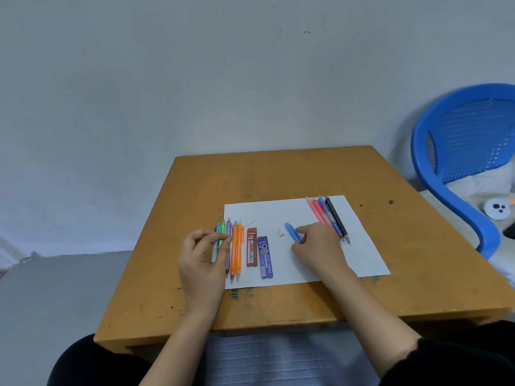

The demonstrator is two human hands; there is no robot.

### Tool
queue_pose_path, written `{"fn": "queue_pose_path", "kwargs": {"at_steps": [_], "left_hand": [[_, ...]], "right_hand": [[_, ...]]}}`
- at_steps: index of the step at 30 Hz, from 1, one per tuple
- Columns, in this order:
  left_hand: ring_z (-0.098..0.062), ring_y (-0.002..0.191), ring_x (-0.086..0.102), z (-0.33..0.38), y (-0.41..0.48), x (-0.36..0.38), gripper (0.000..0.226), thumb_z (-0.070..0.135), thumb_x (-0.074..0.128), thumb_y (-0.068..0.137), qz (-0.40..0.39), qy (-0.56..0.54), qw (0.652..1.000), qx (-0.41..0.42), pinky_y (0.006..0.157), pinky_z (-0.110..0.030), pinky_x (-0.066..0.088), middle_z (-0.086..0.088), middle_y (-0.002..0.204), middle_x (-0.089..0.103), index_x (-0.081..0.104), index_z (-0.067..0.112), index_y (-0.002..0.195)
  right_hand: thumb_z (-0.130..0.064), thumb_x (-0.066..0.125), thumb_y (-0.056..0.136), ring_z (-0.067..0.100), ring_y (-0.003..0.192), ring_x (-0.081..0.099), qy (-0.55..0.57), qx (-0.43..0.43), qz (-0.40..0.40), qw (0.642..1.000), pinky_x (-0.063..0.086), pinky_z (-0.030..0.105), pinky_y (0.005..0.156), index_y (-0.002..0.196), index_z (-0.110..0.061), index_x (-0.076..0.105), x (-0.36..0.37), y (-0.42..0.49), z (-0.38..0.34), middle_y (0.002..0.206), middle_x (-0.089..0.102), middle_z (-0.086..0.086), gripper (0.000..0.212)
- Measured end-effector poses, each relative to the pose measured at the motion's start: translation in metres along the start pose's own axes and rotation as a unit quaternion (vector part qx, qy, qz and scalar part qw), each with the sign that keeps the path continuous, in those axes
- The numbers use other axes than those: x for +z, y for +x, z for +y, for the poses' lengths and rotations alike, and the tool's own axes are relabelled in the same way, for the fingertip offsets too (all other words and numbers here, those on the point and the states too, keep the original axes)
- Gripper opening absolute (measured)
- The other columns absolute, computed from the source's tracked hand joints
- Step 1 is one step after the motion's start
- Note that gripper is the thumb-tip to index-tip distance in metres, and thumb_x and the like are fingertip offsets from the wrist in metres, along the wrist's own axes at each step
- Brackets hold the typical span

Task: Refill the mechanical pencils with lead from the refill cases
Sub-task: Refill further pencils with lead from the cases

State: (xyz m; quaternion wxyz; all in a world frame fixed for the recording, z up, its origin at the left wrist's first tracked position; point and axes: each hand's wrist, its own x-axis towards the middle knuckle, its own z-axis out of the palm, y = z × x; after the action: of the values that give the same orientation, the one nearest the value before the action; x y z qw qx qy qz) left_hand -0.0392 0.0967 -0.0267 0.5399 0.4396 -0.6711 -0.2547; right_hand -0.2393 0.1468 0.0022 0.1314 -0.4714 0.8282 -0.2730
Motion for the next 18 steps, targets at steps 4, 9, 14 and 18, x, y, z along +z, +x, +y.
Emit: {"fn": "queue_pose_path", "kwargs": {"at_steps": [4,9,14,18], "left_hand": [[-0.01,0.106,0.056,0.001,-0.001,0.0,0.022,0.036,0.064,0.08,0.005,-0.003,1.0,-0.001,0.068,-0.043,0.058,0.024,0.108,0.051,0.067,0.025,0.099],[-0.01,0.104,0.056,0.002,0.0,0.0,0.021,0.036,0.064,0.08,0.01,-0.005,1.0,0.0,0.068,-0.048,0.057,0.026,0.107,0.05,0.067,0.025,0.098],[-0.009,0.103,0.056,0.001,0.0,0.0,0.021,0.038,0.063,0.08,0.009,0.003,1.0,0.002,0.068,-0.048,0.057,0.028,0.106,0.049,0.066,0.027,0.097],[-0.01,0.103,0.056,0.001,0.001,0.0,0.022,0.039,0.063,0.079,0.01,0.007,1.0,-0.002,0.069,-0.048,0.056,0.028,0.106,0.049,0.066,0.027,0.097]], "right_hand": [[-0.016,0.061,0.085,0.007,0.069,0.051,0.042,-0.036,0.006,0.998,0.04,0.015,0.065,0.127,-0.016,0.061,-0.009,0.002,0.0,0.082,0.06,-0.003,0.041],[-0.014,0.062,0.086,0.007,0.074,0.05,0.095,-0.122,0.041,0.987,0.036,0.006,0.06,0.115,-0.016,0.068,-0.019,0.002,-0.01,0.09,0.058,0.002,0.03],[-0.008,0.06,0.088,-0.003,0.077,0.051,0.108,-0.201,0.055,0.972,0.039,0.0,0.069,0.114,-0.011,0.068,-0.014,0.002,-0.013,0.097,0.058,-0.003,0.026],[-0.002,0.056,0.091,0.004,0.086,0.057,0.092,-0.247,0.102,0.959,0.041,0.006,0.078,0.116,-0.008,0.065,-0.001,0.006,-0.004,0.105,0.066,0.005,0.028]]}}
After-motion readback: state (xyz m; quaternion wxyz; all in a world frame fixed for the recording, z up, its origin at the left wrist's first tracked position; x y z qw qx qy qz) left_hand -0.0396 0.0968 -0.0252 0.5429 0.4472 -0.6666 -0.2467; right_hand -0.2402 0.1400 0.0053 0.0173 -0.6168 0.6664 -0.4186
